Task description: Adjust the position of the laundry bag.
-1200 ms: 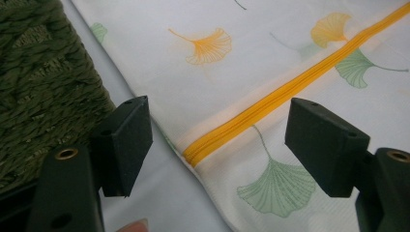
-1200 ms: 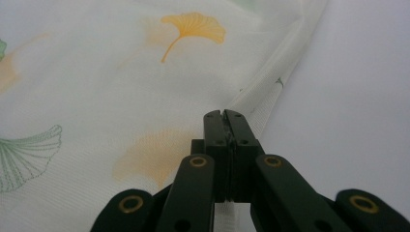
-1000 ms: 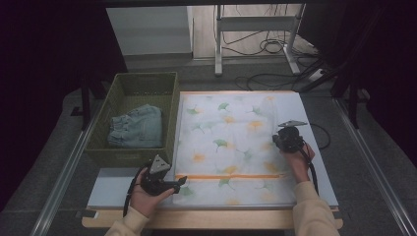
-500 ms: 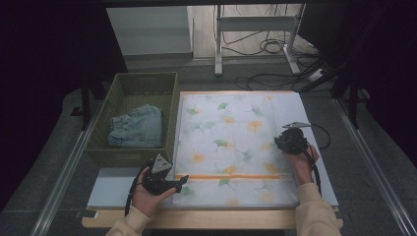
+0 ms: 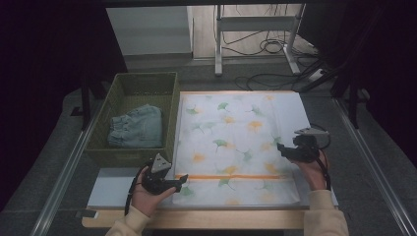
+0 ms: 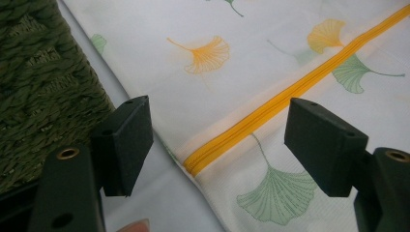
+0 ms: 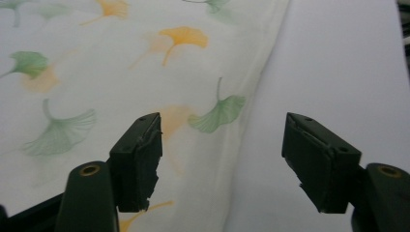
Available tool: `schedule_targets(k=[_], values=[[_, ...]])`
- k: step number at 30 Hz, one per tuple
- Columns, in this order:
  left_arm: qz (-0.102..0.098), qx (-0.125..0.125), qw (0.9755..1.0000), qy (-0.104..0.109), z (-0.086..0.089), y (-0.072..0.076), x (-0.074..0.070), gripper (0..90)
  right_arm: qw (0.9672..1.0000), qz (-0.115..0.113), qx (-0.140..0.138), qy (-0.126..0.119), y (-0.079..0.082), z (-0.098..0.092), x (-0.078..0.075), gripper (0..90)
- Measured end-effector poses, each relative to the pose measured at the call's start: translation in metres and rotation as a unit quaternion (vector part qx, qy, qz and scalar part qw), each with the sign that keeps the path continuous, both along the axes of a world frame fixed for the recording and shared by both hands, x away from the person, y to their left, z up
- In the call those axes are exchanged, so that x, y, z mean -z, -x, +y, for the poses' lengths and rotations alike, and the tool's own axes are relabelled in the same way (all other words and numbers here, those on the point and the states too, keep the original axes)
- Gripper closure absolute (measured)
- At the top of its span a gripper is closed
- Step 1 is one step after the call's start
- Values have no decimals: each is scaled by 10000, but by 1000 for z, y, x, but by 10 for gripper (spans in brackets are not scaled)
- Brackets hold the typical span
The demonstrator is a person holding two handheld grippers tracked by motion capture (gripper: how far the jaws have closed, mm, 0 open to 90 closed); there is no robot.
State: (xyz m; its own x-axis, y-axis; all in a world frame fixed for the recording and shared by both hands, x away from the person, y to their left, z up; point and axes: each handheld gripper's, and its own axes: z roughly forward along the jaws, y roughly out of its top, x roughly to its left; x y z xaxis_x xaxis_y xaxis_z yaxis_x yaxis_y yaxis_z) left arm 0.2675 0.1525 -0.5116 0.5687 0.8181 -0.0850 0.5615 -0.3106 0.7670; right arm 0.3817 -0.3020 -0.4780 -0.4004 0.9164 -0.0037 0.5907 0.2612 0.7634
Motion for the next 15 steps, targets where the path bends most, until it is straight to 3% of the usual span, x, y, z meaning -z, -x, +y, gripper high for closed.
schedule_targets(k=[6,12,15], values=[[13,14,10000,-20,0,-1,1,246,9997,196,-119,2,13,-4,3,295],[-10,17,10000,1,-2,1,-1,243,9991,386,-32,-152,29,-15,7,294],[-13,19,10000,6,-2,2,-1,243,9992,356,28,-160,42,-20,10,294]])
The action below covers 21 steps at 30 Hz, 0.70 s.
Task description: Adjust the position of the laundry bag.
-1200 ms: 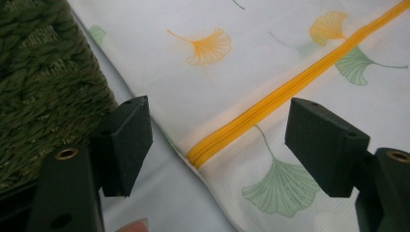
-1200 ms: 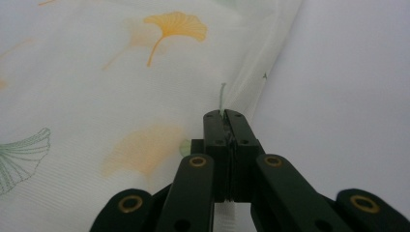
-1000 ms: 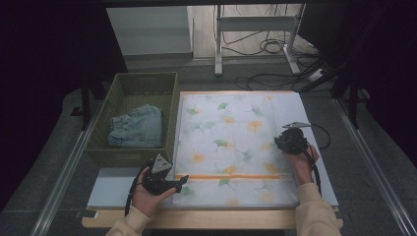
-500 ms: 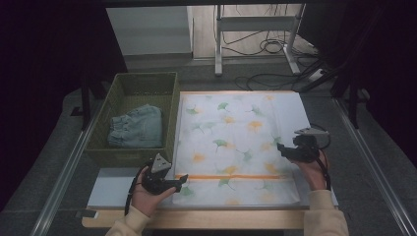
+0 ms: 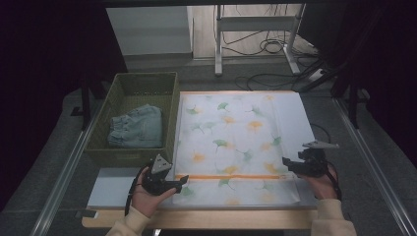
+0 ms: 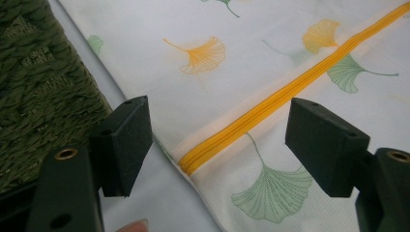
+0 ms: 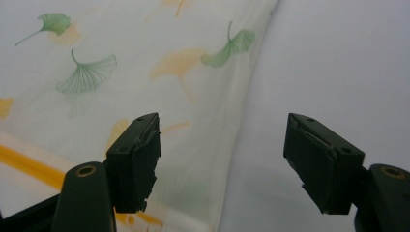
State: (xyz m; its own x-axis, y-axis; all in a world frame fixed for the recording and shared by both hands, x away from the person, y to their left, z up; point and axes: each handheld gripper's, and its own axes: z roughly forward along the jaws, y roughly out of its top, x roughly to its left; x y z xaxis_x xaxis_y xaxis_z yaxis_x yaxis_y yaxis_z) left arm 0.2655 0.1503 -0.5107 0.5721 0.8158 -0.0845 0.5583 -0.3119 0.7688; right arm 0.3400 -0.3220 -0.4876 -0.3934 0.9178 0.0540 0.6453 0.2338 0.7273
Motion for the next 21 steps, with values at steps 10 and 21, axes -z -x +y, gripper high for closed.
schedule_targets(k=[10,21], values=[[18,14,10000,-39,-2,1,0,238,9994,-195,298,9,32,-20,6,288],[24,168,9998,-75,-11,0,-2,236,9993,-137,351,32,32,-29,12,285]])
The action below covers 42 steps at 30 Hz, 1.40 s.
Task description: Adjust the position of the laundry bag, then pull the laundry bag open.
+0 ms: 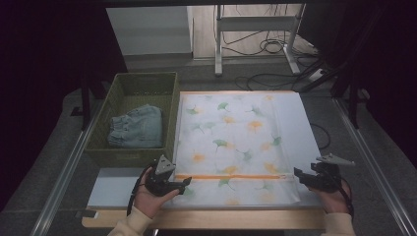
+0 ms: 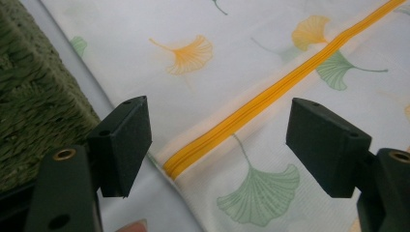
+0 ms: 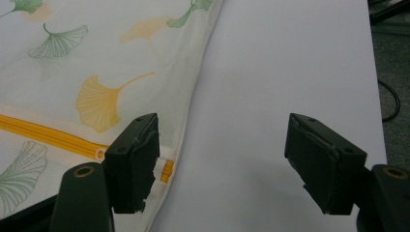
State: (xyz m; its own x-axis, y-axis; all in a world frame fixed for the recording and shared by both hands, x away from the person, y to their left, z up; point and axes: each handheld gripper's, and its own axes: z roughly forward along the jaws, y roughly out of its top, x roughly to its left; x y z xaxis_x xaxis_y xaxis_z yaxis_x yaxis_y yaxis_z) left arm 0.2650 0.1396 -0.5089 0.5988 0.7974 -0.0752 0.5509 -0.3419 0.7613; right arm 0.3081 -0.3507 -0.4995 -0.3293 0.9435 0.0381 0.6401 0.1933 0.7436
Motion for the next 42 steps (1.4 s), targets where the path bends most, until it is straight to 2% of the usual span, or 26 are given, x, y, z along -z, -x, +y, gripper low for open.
schedule_targets(k=[3,12,18,27,30,33,36,42], values=[[-45,71,10000,-33,-6,-2,-2,238,10000,-18,1,42,-1,-1,-1,284],[11,330,9993,178,-37,-8,-14,240,9999,1,112,22,-5,-6,-2,284],[161,480,9982,325,-63,-16,-16,244,9999,-33,99,20,-8,-5,-4,284],[351,545,9967,487,-86,-28,-18,256,9999,-68,109,-19,-8,-9,-6,284],[365,484,9971,453,-93,-33,-20,255,9999,-74,93,-25,-10,-10,-6,284],[382,498,9967,509,-100,-39,-23,259,9999,-67,82,-50,-12,-10,-6,287],[376,570,9959,594,-110,-44,-26,271,9999,-51,16,-156,-12,-10,-7,295],[485,784,9938,625,-135,-51,-25,272,9999,-77,-66,-7,-12,-5,-7,295]])
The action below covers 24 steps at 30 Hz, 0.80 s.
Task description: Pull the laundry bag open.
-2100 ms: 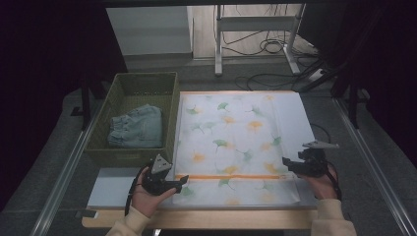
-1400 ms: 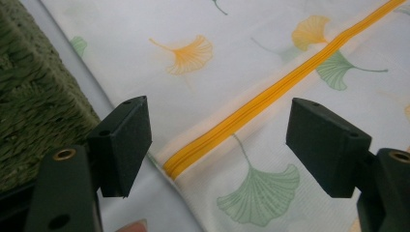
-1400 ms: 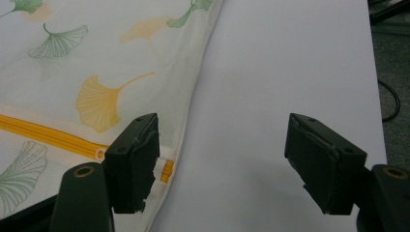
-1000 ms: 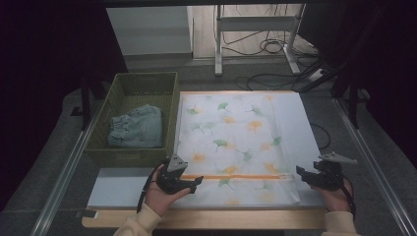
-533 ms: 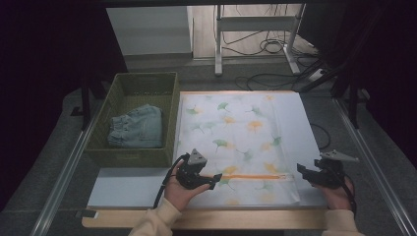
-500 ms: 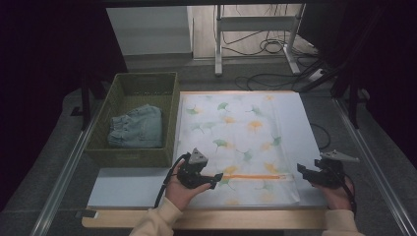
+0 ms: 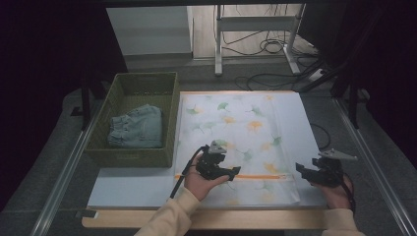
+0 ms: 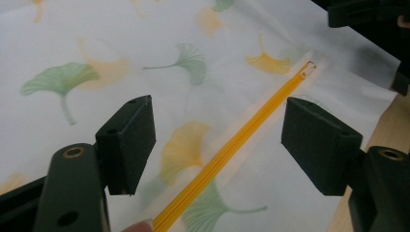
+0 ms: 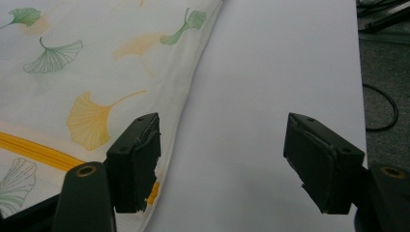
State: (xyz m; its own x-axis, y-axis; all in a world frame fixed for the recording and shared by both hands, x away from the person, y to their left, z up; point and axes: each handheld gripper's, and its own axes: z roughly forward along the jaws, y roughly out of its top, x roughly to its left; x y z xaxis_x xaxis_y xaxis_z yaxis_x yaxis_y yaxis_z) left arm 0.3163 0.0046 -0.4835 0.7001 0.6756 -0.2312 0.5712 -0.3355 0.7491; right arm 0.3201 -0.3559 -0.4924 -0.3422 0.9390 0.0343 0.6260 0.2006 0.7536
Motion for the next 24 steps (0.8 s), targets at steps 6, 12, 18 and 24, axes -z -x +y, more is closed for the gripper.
schedule_targets(k=[6,12,18,24], values=[[-44,148,9999,-41,-15,-3,-1,274,10000,32,-28,22,-1,1,3,295],[-77,277,9996,41,-28,-6,-5,285,10000,63,-9,-24,-2,-1,3,302],[-79,329,9994,0,-40,-8,-4,286,9999,96,-41,18,-3,1,5,302],[17,443,9990,-18,-53,-9,-2,298,9999,138,-28,29,-4,0,7,303]])
